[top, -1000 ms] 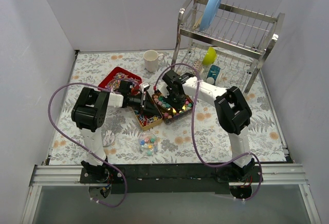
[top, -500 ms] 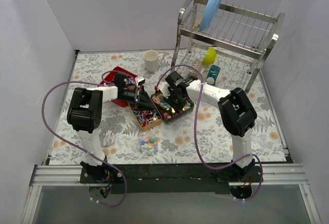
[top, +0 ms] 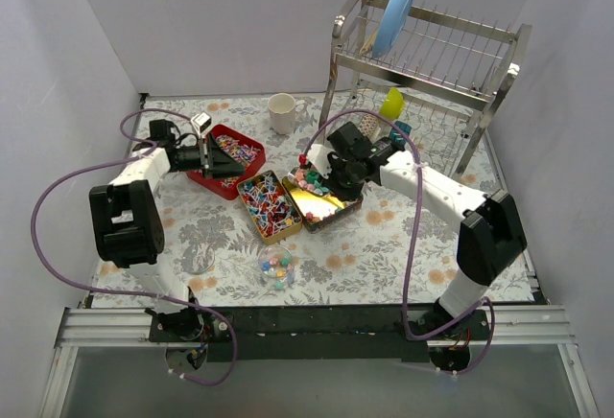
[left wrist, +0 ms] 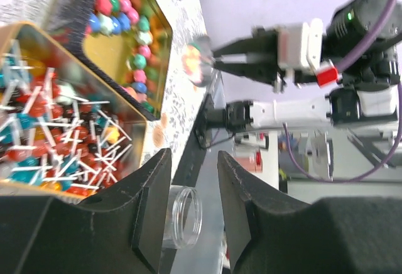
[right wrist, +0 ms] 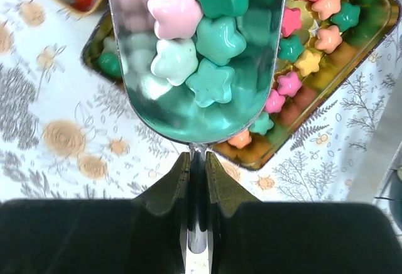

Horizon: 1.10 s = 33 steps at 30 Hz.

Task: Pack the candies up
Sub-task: Scoop the fake candies from the storage box, then place the fake candies in the packing bottle.

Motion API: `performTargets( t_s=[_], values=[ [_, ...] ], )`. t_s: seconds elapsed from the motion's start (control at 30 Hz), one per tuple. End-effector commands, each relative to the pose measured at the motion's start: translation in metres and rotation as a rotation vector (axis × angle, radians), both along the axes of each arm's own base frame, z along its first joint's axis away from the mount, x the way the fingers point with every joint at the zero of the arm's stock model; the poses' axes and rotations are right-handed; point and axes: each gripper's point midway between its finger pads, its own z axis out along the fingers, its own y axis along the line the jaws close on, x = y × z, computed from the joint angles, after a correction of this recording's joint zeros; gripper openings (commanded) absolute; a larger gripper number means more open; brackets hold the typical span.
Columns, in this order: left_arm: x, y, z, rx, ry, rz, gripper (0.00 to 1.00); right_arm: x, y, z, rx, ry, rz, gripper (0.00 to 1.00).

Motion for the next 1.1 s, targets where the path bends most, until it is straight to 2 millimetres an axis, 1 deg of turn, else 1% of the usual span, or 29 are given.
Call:
performTargets(
  t_s=[0.0,0.03,0.1,0.13,0.17,0.2,0.23,0.27,0.3,0.37,0.4,0.43,0.47,0.5,0.53,0.57,0.63,0.67,0.7,0.73,0.77,0.83,0.93,1.07],
  values=[
    [-0.008,0.015,0.014,0.004,-0.050,0.046,0.35,-0.032,0.003,0.031,0.009,-0.019,0.200,0.01],
    [-0.008,0.017,0.013,0.015,-0.052,0.059,0.35,-0.042,-0.001,0.032,-0.016,-0.002,0.226,0.01],
    [-0.011,0.020,0.012,0.033,-0.056,0.084,0.34,-0.058,0.003,0.040,-0.042,-0.028,0.299,0.01],
    [-0.010,0.022,0.007,0.065,-0.055,0.101,0.34,-0.065,0.002,0.044,-0.055,-0.037,0.322,0.01],
    [-0.012,0.024,0.001,0.096,-0.059,0.114,0.34,-0.068,0.001,0.046,-0.082,-0.060,0.343,0.01],
    [-0.014,0.025,0.002,0.126,-0.081,0.128,0.34,-0.080,0.008,0.047,-0.098,-0.074,0.387,0.01],
    [-0.011,0.028,-0.004,0.179,-0.087,0.158,0.34,-0.086,0.007,0.047,-0.122,-0.074,0.409,0.01],
    [-0.010,0.031,-0.005,0.204,-0.099,0.176,0.36,-0.090,0.007,0.049,-0.143,-0.088,0.429,0.01],
    [-0.014,0.032,-0.004,0.227,-0.117,0.191,0.37,-0.102,0.014,0.049,-0.151,-0.090,0.474,0.01],
    [-0.014,0.035,-0.005,0.270,-0.139,0.217,0.40,-0.103,0.012,0.052,-0.218,-0.115,0.491,0.01],
    [-0.016,0.035,-0.006,0.280,-0.142,0.224,0.41,-0.109,0.014,0.051,-0.237,-0.118,0.515,0.01],
    [-0.019,0.036,-0.004,0.287,-0.155,0.231,0.41,-0.108,0.018,0.053,-0.253,-0.120,0.521,0.01],
    [-0.020,0.036,-0.003,0.292,-0.160,0.235,0.42,-0.108,0.014,0.053,-0.295,-0.119,0.526,0.01],
    [-0.022,0.035,-0.003,0.292,-0.161,0.236,0.42,-0.111,0.015,0.053,-0.315,-0.121,0.538,0.01],
    [-0.025,0.035,-0.006,0.296,-0.153,0.239,0.42,-0.110,0.016,0.049,-0.349,-0.113,0.540,0.01],
    [-0.026,0.035,-0.004,0.298,-0.165,0.243,0.42,-0.108,0.014,0.054,-0.379,-0.124,0.540,0.01],
    [-0.031,0.034,-0.006,0.300,-0.161,0.253,0.42,-0.108,0.015,0.052,-0.435,-0.130,0.566,0.01],
    [-0.031,0.034,-0.003,0.301,-0.184,0.258,0.42,-0.103,0.017,0.058,-0.458,-0.163,0.567,0.01],
    [-0.031,0.035,-0.001,0.302,-0.191,0.264,0.42,-0.106,0.015,0.059,-0.494,-0.167,0.588,0.01],
    [-0.032,0.035,-0.001,0.304,-0.193,0.268,0.42,-0.105,0.016,0.057,-0.530,-0.175,0.609,0.01],
    [-0.033,0.034,-0.001,0.306,-0.197,0.269,0.43,-0.102,0.018,0.062,-0.558,-0.219,0.615,0.01],
    [-0.032,0.035,-0.001,0.311,-0.201,0.275,0.43,-0.100,0.020,0.065,-0.600,-0.267,0.665,0.01],
    [-0.031,0.035,0.001,0.313,-0.207,0.278,0.43,-0.100,0.020,0.070,-0.670,-0.341,0.726,0.01],
    [-0.029,0.036,0.003,0.308,-0.206,0.284,0.45,-0.098,0.021,0.081,-0.751,-0.443,0.763,0.01]
  ],
)
